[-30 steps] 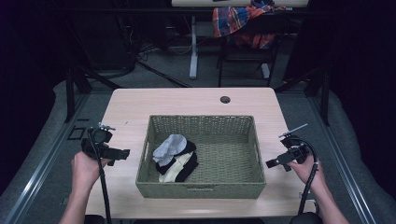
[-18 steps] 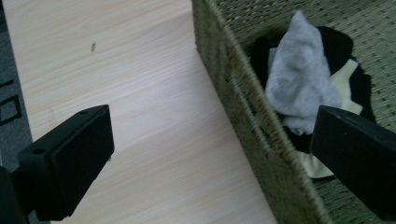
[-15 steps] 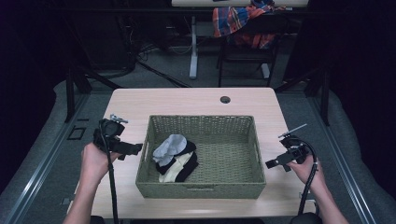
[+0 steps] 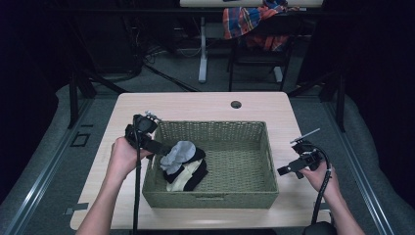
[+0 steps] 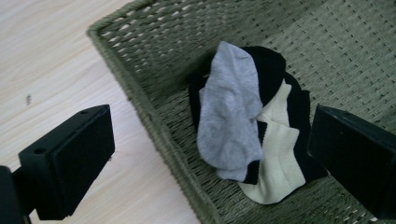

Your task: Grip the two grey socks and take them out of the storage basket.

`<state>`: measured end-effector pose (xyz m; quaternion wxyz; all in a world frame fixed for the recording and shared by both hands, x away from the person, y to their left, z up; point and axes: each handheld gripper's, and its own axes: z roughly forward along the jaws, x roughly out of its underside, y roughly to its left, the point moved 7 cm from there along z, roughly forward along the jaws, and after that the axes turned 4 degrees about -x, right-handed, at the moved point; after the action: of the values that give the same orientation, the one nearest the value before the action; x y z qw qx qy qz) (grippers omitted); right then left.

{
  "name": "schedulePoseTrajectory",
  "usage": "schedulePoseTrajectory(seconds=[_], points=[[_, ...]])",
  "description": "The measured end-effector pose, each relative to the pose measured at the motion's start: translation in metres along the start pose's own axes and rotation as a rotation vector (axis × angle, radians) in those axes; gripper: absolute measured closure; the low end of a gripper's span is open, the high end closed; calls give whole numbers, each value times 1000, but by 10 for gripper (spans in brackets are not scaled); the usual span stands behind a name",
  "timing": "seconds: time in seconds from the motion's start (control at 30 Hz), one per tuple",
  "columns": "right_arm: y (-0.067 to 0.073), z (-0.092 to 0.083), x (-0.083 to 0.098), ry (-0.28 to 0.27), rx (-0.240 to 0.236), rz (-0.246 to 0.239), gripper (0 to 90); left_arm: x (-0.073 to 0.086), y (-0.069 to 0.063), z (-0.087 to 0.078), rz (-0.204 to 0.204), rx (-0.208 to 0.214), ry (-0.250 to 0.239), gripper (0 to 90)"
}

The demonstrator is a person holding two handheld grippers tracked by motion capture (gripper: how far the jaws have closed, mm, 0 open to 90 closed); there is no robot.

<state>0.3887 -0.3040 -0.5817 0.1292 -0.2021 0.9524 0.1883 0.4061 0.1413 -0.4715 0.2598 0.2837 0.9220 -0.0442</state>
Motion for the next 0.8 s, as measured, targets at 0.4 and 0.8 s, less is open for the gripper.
schedulePoseTrajectory(seconds=[0.4, 0.8], points=[[-1, 5, 2, 31, -16, -3, 68, -9, -13, 27, 52, 38, 59, 108], [-3, 3, 4, 26, -19, -8, 3, -11, -24, 53, 77, 56, 125, 157]])
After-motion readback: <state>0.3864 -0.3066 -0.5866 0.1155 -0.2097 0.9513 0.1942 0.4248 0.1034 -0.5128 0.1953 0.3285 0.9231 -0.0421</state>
